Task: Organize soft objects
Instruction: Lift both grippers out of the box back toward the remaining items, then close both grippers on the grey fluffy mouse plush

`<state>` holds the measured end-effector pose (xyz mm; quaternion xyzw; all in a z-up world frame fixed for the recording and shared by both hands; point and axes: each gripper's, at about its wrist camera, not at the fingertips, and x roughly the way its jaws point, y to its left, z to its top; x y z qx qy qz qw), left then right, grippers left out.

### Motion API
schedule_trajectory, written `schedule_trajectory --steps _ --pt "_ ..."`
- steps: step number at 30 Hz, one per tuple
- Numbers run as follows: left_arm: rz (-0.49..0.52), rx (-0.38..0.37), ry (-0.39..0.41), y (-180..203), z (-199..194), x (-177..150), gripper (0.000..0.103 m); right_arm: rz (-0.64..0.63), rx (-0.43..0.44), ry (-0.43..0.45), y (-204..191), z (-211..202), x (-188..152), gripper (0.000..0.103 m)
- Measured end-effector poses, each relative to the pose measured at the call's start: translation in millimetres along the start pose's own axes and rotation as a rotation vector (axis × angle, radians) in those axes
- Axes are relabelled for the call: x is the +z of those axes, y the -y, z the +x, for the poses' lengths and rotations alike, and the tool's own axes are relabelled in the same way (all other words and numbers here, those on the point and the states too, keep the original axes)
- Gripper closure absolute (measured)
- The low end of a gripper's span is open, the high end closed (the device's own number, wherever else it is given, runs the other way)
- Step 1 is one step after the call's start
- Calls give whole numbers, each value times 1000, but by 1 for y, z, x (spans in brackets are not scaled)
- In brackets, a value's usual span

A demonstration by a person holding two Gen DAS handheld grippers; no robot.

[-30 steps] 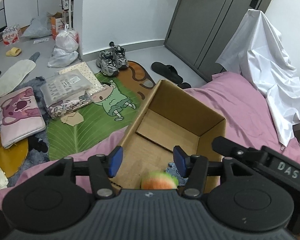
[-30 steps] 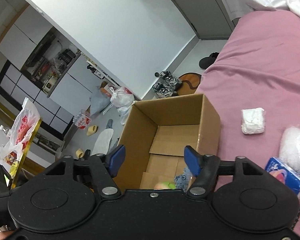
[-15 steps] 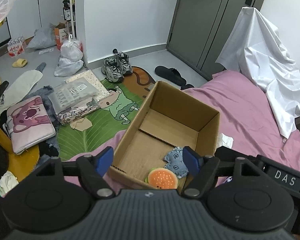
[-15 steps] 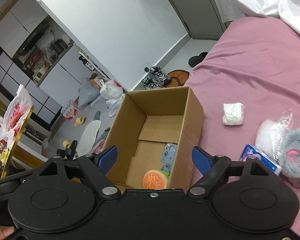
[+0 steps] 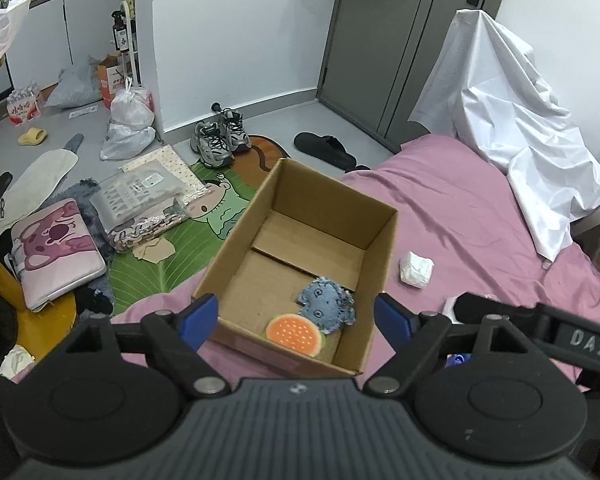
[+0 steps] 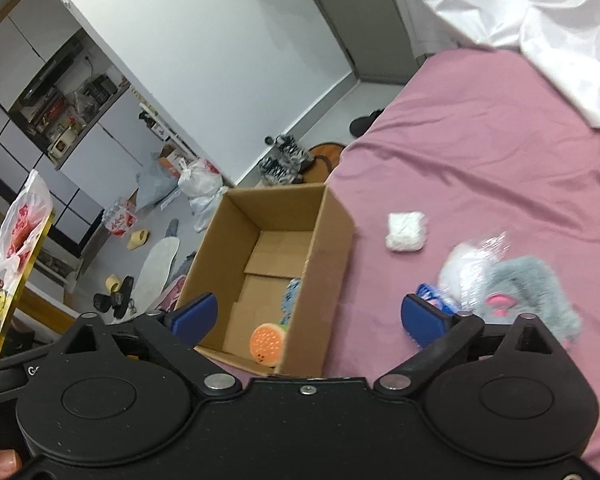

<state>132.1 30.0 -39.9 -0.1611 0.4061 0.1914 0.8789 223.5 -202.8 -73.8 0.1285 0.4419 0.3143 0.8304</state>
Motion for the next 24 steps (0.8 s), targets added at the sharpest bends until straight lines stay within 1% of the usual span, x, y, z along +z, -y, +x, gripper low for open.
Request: schedule_trajectory --steps 1,8,11,18,24 --pt "0 -1 -1 2 -1 -1 19 1 -5 10 3 -4 1 0" --pt "9 -2 2 23 -6 -6 19 54 -16 44 27 -19 6 0" --pt "21 -13 5 35 -8 -8 19 75 -14 55 37 -24 8 0" --pt "19 -40 6 58 -4 -16 19 144 -50 52 65 -27 4 0" --pt "21 -70 -11 80 5 -25 19 218 -61 73 95 -35 3 0"
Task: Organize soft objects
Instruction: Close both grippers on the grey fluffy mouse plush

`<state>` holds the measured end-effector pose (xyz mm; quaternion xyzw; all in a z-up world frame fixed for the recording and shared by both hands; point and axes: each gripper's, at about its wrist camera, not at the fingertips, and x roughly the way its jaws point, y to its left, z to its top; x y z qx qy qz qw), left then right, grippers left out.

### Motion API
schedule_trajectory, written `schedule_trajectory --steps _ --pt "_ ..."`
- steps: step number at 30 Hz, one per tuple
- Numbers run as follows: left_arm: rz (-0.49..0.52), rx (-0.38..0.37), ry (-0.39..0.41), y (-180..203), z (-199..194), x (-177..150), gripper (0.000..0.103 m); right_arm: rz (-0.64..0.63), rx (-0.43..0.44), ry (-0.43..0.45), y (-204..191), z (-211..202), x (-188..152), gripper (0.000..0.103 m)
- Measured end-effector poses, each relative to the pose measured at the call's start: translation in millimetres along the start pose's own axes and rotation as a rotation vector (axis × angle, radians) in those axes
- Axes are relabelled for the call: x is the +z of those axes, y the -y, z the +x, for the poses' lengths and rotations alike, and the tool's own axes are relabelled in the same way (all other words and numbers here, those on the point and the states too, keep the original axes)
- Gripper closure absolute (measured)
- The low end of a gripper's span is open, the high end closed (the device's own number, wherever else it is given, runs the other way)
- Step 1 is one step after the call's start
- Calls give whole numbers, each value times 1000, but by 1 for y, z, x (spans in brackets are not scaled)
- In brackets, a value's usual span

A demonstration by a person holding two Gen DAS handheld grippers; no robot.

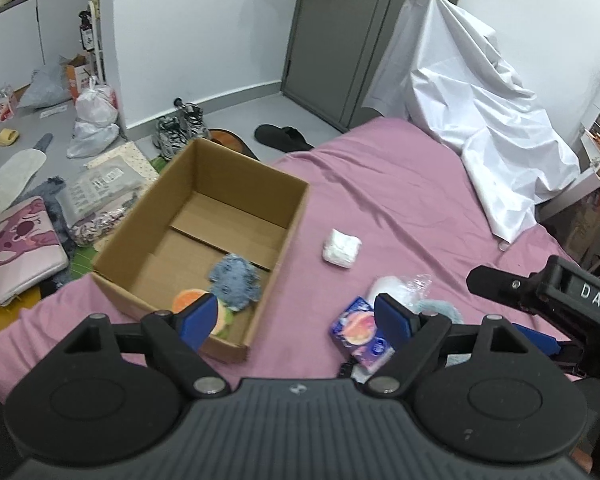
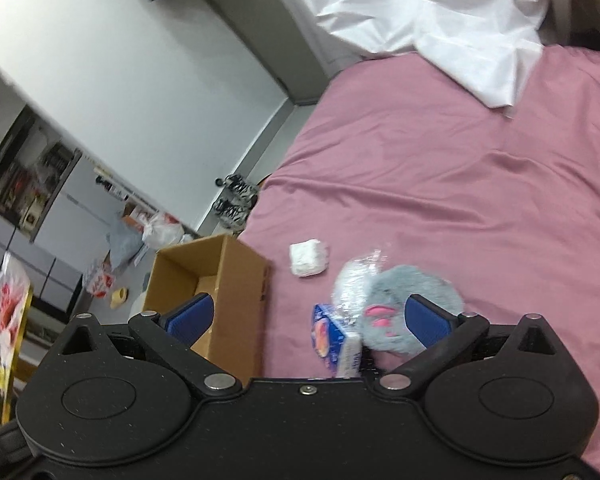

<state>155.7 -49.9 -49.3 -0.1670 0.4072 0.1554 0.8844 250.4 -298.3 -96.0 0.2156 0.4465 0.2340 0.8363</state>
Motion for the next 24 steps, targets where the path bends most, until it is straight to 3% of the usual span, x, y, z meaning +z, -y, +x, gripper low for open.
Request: schedule_trajectory --steps 10,14,20,24 --pt "-26 -80 -10 33 20 -9 20 155 -23 35 51 -8 2 0" --pt "-27 -112 -38 47 33 -14 25 228 -38 21 68 -2 -2 0" --pt "-73 -154 -107 63 58 -22 44 342 -19 -37 85 15 -8 6" --pt "-114 -172 -148 69 74 -25 57 431 27 -78 95 26 -13 22"
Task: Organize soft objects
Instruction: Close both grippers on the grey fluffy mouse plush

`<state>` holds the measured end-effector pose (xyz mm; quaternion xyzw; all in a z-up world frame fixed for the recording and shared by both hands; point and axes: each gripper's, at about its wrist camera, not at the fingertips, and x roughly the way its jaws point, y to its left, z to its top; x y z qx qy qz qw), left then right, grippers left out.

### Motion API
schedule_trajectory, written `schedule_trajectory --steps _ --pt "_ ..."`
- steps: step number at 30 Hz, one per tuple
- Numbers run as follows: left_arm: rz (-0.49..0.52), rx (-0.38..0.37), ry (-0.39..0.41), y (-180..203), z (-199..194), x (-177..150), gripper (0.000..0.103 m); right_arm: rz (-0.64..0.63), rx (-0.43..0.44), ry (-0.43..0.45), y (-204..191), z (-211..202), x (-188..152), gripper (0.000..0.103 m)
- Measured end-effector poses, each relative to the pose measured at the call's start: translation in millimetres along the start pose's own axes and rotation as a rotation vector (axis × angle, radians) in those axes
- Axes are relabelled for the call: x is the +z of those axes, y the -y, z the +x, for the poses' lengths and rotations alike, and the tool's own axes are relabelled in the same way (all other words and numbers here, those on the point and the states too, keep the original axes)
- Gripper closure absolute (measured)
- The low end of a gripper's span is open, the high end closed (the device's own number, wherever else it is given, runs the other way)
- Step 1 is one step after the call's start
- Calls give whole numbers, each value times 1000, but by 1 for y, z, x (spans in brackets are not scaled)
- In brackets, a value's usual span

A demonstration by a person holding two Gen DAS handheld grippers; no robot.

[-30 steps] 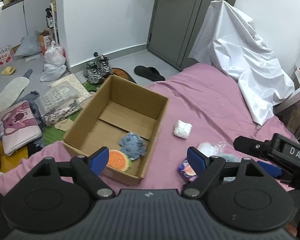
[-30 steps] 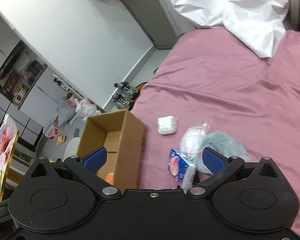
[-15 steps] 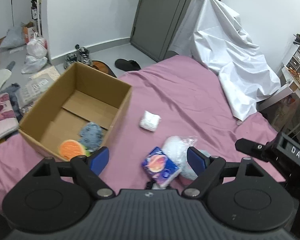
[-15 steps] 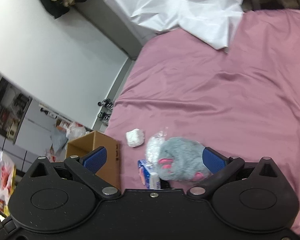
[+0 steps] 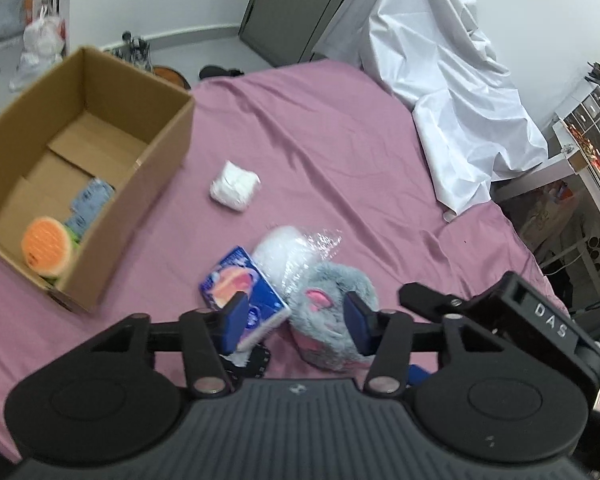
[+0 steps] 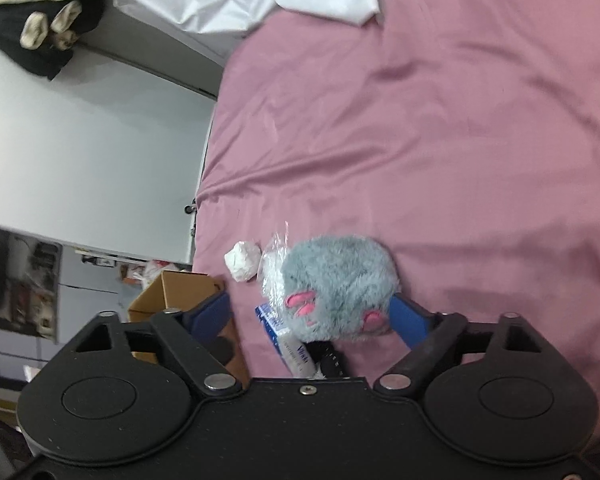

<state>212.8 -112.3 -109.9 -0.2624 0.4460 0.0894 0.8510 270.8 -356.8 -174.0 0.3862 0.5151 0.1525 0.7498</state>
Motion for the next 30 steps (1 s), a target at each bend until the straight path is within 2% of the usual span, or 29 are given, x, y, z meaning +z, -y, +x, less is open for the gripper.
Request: schedule_trajectory --steps 6,13,19,20,23,27,30 --pt "-91 -30 -73 0 29 -3 72 32 -35 20 4 6 -1 30" --pt "-171 -35 -116 1 53 -10 74 40 -81 -2 8 21 1 31" --pt "-220 -11 -125 -4 68 -10 74 76 -136 -21 15 37 2 32" --pt "-227 -11 -126 -5 70 -9 74 81 -139 -24 15 39 3 33" --pt "-231 -21 -127 -7 75 -9 76 107 -121 -32 20 43 2 52" --pt "-234 -48 -121 -9 74 -8 87 115 -107 -15 21 38 -1 58" --pt "-220 -72 -95 -7 65 -6 89 120 -67 7 20 29 -3 59"
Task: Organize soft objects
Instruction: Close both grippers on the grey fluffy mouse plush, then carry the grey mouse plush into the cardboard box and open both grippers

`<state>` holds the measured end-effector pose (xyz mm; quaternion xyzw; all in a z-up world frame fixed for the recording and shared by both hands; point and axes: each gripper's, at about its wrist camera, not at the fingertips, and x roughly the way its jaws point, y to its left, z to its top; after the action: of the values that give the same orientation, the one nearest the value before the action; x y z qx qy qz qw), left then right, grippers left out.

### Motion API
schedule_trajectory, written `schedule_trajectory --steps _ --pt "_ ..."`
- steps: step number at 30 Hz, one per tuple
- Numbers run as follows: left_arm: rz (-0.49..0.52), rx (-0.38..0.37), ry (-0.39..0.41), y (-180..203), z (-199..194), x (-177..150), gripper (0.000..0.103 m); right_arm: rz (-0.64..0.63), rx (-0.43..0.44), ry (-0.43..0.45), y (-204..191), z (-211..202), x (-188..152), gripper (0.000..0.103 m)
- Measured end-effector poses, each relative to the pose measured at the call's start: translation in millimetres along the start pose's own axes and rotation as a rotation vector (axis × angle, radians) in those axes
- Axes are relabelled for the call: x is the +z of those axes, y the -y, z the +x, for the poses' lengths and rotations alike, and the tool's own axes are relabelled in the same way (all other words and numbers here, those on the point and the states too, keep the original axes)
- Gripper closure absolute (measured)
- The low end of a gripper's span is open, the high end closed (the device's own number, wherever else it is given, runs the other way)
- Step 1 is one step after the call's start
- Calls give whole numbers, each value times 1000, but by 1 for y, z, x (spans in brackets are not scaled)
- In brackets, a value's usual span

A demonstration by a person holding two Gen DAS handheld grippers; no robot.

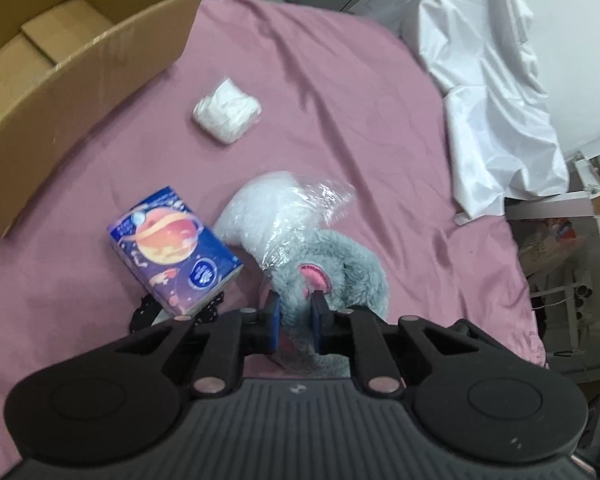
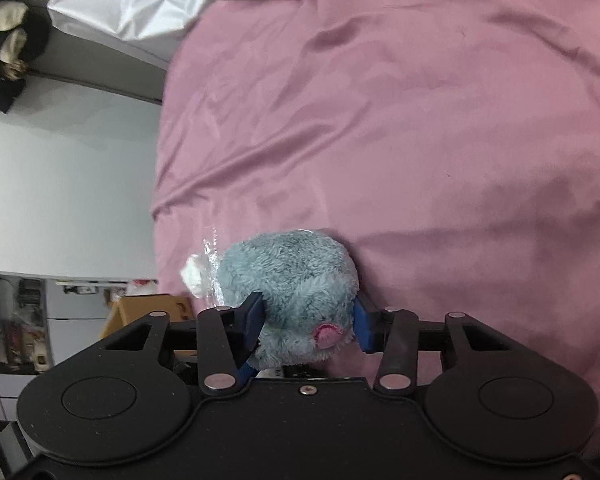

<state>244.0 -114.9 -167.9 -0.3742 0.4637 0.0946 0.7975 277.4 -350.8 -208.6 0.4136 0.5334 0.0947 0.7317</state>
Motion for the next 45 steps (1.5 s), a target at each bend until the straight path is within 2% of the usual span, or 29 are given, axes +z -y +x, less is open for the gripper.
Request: schedule_trajectory --steps 10,18,26,45 --pt "50 -56 94 11 -39 8 90 -94 134 61 -21 -21 -5 59" --pt "43 -68 171 2 -74 17 91 -268 224 84 -54 -30 -20 59" --pt "33 -70 255 -16 -114 28 91 -414 315 67 -83 -40 -42 59" --pt "-4 -53 331 -82 -166 50 92 -566 364 54 -140 -15 -100 61"
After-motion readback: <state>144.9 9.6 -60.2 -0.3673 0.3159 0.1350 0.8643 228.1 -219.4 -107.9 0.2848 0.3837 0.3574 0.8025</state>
